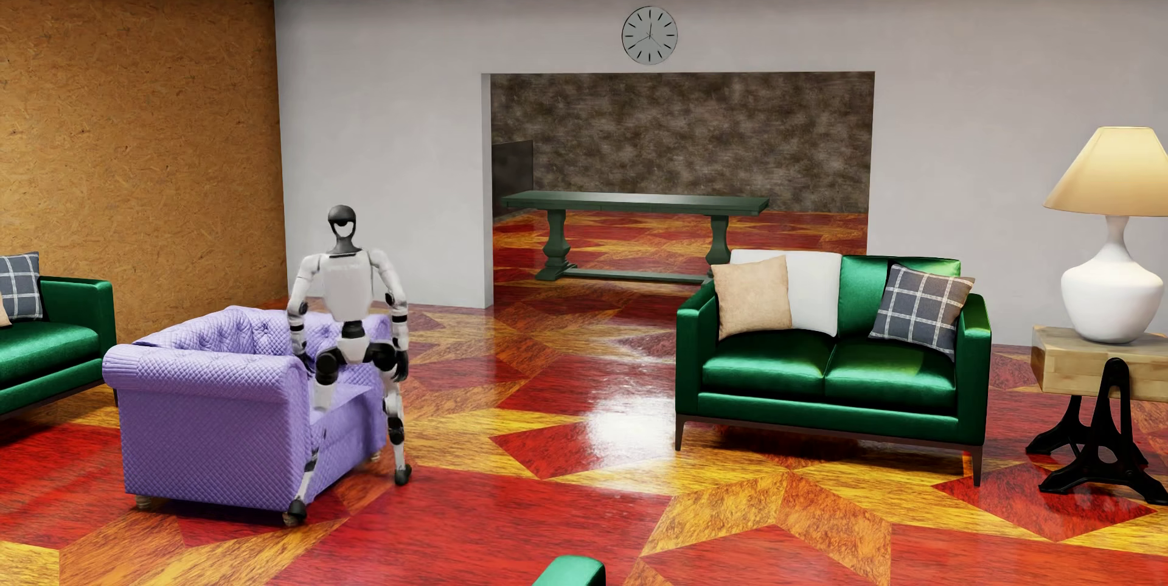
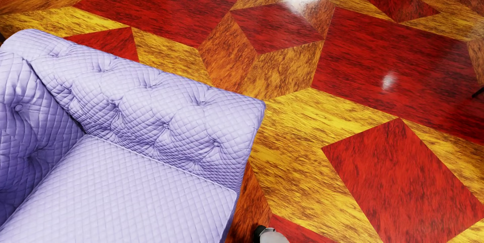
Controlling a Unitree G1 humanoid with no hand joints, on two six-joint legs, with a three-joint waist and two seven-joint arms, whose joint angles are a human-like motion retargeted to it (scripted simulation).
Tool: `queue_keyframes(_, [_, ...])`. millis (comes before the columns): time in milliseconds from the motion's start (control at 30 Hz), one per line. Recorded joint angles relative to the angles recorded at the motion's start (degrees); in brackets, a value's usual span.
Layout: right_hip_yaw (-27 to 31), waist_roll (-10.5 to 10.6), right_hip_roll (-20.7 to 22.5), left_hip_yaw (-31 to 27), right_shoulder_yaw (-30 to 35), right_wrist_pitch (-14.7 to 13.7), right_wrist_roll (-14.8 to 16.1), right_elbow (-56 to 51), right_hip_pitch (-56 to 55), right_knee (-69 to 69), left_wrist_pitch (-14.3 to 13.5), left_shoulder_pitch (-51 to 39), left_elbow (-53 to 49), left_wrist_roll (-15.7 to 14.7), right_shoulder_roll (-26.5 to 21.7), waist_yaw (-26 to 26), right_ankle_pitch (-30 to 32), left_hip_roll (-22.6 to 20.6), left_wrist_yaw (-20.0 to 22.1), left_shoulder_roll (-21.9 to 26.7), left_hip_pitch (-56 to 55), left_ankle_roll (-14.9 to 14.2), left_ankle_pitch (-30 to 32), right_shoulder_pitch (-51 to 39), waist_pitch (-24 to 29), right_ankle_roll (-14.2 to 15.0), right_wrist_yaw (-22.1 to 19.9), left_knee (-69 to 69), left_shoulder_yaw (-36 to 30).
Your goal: Walk towards the dark table
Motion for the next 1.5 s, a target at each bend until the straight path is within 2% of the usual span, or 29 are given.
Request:
queue_keyframes(33, [0.0,0.7,-1.2,0.0,1.7,0.0,0.0,1.8,-1.8,-0.4,0.0,-1.8,-0.9,0.0,-0.6,-2.7,0.1,-0.1,0.0,0.4,1.2,0.0,-1.4,1.1,0.4,0.0,0.0,0.4,-1.6])
queue_keyframes(100, [0.0,2.9,-1.5,0.0,3.1,0.0,0.0,5.0,-7.2,7.3,0.0,-4.4,-1.8,0.0,-1.1,-7.1,16.5,1.4,0.0,1.2,4.8,0.0,0.3,3.0,1.8,0.0,0.0,1.6,-2.1])
queue_keyframes(133, [0.0,4.1,0.0,0.0,4.8,0.0,0.0,7.3,-8.3,10.8,0.0,-4.2,-1.7,0.0,-1.0,-8.0,18.4,2.2,0.0,1.2,6.2,0.0,4.6,2.5,2.1,0.0,0.0,2.4,-0.7])
queue_keyframes(200, [0.0,5.3,3.3,0.0,5.6,0.0,0.0,8.1,-4.6,12.7,0.0,-2.3,0.7,0.0,-0.7,-8.0,11.8,3.1,0.0,0.8,0.5,0.0,16.3,3.2,0.3,0.0,0.0,11.8,-0.7])
queue_keyframes(233, [0.0,5.6,5.1,0.0,3.9,0.0,0.0,6.4,-1.9,12.7,0.0,-1.9,2.2,0.0,-0.7,-4.8,7.9,1.8,0.0,0.6,-4.6,0.0,16.8,3.9,0.0,0.0,0.0,19.8,-1.2])
queue_keyframes(333, [0.0,6.3,12.3,0.0,4.9,0.0,0.0,1.1,15.3,4.5,0.0,1.7,3.9,0.0,-1.1,5.0,0.6,-2.0,0.0,-0.2,-20.1,0.0,6.6,-1.6,2.5,0.0,0.0,41.3,-3.7])
queue_keyframes(400, [0.0,6.0,14.1,0.0,-1.9,0.0,0.0,-4.9,26.8,-2.0,0.0,4.4,5.4,0.0,-1.4,10.8,-6.2,-4.7,0.0,0.1,-32.5,0.0,2.3,-5.8,2.9,0.0,0.0,39.4,-7.5])
queue_keyframes(567, [0.0,5.8,9.6,0.0,-16.6,0.0,0.0,-19.8,48.5,-9.1,0.0,11.7,8.4,0.0,-3.9,21.6,-19.6,-6.1,0.0,-0.4,-44.0,0.0,7.7,-16.8,-0.1,0.0,0.0,-3.5,-10.1])
queue_keyframes(633, [0.0,5.6,5.4,0.0,-20.1,0.0,0.0,-23.0,53.4,-7.8,0.0,13.2,8.9,0.0,-4.3,25.9,-17.6,-5.1,0.0,-0.3,-46.4,0.0,6.6,-18.5,-0.8,0.0,0.0,-2.1,-10.1])
queue_keyframes(667, [0.0,4.3,2.3,0.0,-21.1,0.0,0.0,-23.1,54.1,-4.3,0.0,13.0,10.4,0.0,-3.8,27.0,-13.1,-5.8,0.0,-0.3,-49.0,0.0,11.0,-18.1,-0.9,0.0,0.0,5.9,-10.9])
queue_keyframes(700, [0.0,2.0,-1.0,0.0,-21.2,0.0,0.0,-21.1,53.5,2.4,0.0,11.8,13.5,0.0,-2.1,26.5,-5.1,-8.4,0.0,-0.5,-49.7,0.0,11.7,-16.7,-0.1,0.0,0.0,13.4,-12.2])
queue_keyframes(767, [0.0,2.4,-0.6,0.0,-17.7,0.0,0.0,-16.6,42.7,28.6,0.0,9.2,13.8,0.0,-1.9,22.7,10.7,-10.9,0.0,-2.0,-43.8,0.0,5.4,-14.3,0.0,0.0,0.0,18.2,-10.9])
queue_keyframes(800, [0.0,1.9,-0.7,0.0,-14.0,0.0,0.0,-13.5,36.4,40.7,0.0,8.4,11.2,0.0,-1.5,18.3,10.1,-13.2,0.0,-2.6,-38.4,0.0,4.5,-14.1,0.7,0.0,0.0,16.0,-10.0])
queue_keyframes(867, [0.0,4.7,2.8,0.0,-10.4,0.0,0.0,-9.2,24.5,48.9,0.0,5.1,4.5,0.0,-1.0,9.1,8.9,-14.3,0.0,-3.7,-28.2,0.0,4.9,-9.9,1.2,0.0,0.0,9.8,-7.0])
queue_keyframes(900, [0.0,6.3,4.3,0.0,-11.3,0.0,0.0,-8.6,19.6,45.0,0.0,3.6,0.3,0.0,-1.1,5.5,10.5,-14.3,0.0,-4.1,-22.0,0.0,4.9,-6.0,1.5,0.0,0.0,6.0,-6.5])
queue_keyframes(933, [0.0,6.2,5.3,0.0,-5.9,0.0,0.0,1.0,15.6,35.7,0.0,1.9,-3.5,0.0,0.9,3.1,14.7,-14.0,0.0,-3.8,-16.5,0.0,4.6,-6.0,1.8,0.0,0.0,2.8,-4.1])
queue_keyframes(1000, [0.0,7.1,6.0,0.0,0.0,0.0,0.0,2.2,9.8,11.2,0.0,-1.4,-11.8,0.0,-0.3,-1.7,22.4,-12.7,0.0,-3.7,-6.8,0.0,3.0,-0.6,1.4,0.0,0.0,-2.4,-1.7])
queue_keyframes(1033, [0.0,6.5,5.4,0.0,1.3,0.0,0.0,3.6,8.6,-0.1,0.0,-3.5,-14.9,0.0,0.0,-3.5,14.3,-12.4,0.0,-3.0,-2.8,0.0,1.0,1.4,1.0,0.0,0.0,-3.4,0.0])
queue_keyframes(1067, [0.0,6.0,4.6,0.0,3.4,0.0,0.0,4.1,7.1,-6.3,0.0,-5.3,-17.2,0.0,-0.1,-5.4,-3.1,-11.8,0.0,-2.3,-0.3,0.0,-1.2,3.1,0.5,0.0,0.0,-3.5,0.7])
queue_keyframes(1100, [0.0,5.6,3.7,0.0,4.3,0.0,0.0,4.7,5.5,-4.8,0.0,-6.5,-18.5,0.0,0.0,-7.2,-14.6,-10.7,0.0,-1.8,1.6,0.0,-3.4,4.6,0.0,0.0,0.0,-2.9,2.2])
queue_keyframes(1133, [0.0,5.7,4.0,0.0,5.5,0.0,0.0,5.3,4.1,-5.2,0.0,-7.1,-18.6,0.0,0.1,-9.2,-14.9,-9.5,0.0,-1.8,3.5,0.0,-3.2,5.8,0.3,0.0,0.0,-1.6,3.3])
queue_keyframes(1167, [0.0,6.3,5.0,0.0,6.5,0.0,0.0,6.2,3.0,-4.0,0.0,-6.9,-16.8,0.0,0.2,-10.4,-4.5,-8.1,0.0,-2.3,6.0,0.0,-0.5,6.5,0.6,0.0,0.0,0.0,4.5])
queue_keyframes(1200, [0.0,7.1,6.7,0.0,7.2,0.0,0.0,7.0,0.9,-1.5,0.0,-6.0,-14.5,0.0,0.4,-10.0,10.5,-7.1,0.0,-3.1,5.8,0.0,6.6,6.8,-0.6,0.0,0.0,3.5,5.1])
queue_keyframes(1233, [0.0,9.1,9.4,0.0,8.7,0.0,0.0,8.0,0.6,3.3,0.0,-4.9,-9.7,0.0,0.4,-9.0,18.0,-4.4,0.0,-4.5,3.3,0.0,18.0,6.1,-0.8,0.0,0.0,12.7,4.3])
queue_keyframes(1267, [0.0,9.4,11.2,0.0,8.3,0.0,0.0,7.8,3.7,6.5,0.0,-3.5,-4.0,0.0,0.2,-7.6,17.9,-3.5,0.0,-5.6,0.8,0.0,27.6,5.1,-0.1,0.0,0.0,22.5,2.6])
queue_keyframes(1300, [0.0,8.7,12.7,0.0,7.4,0.0,0.0,6.8,7.2,6.9,0.0,-2.8,0.7,0.0,0.9,-6.2,16.4,-3.6,0.0,-5.0,-6.0,0.0,26.9,2.9,0.5,0.0,0.0,34.7,-0.3])
queue_keyframes(1367, [0.0,7.5,13.9,0.0,3.7,0.0,0.0,1.4,18.1,4.0,0.0,-1.9,9.2,0.0,0.2,1.0,10.4,-3.6,0.0,-5.5,-16.6,0.0,9.0,-1.0,1.8,0.0,0.0,48.9,-5.9])
queue_keyframes(1433, [0.0,5.5,12.5,0.0,-0.3,0.0,0.0,-4.9,28.1,-0.1,0.0,2.4,13.0,0.0,-0.8,8.4,3.5,-4.7,0.0,-5.0,-25.6,0.0,3.1,-6.2,1.5,0.0,0.0,44.5,-8.2])
queue_keyframes(1500, [0.0,4.0,10.0,0.0,-7.1,0.0,0.0,-11.7,37.2,-4.3,0.0,7.4,14.1,0.0,-1.9,13.8,-3.9,-5.2,0.0,-3.8,-30.5,0.0,5.3,-10.7,0.7,0.0,0.0,25.8,-9.4])
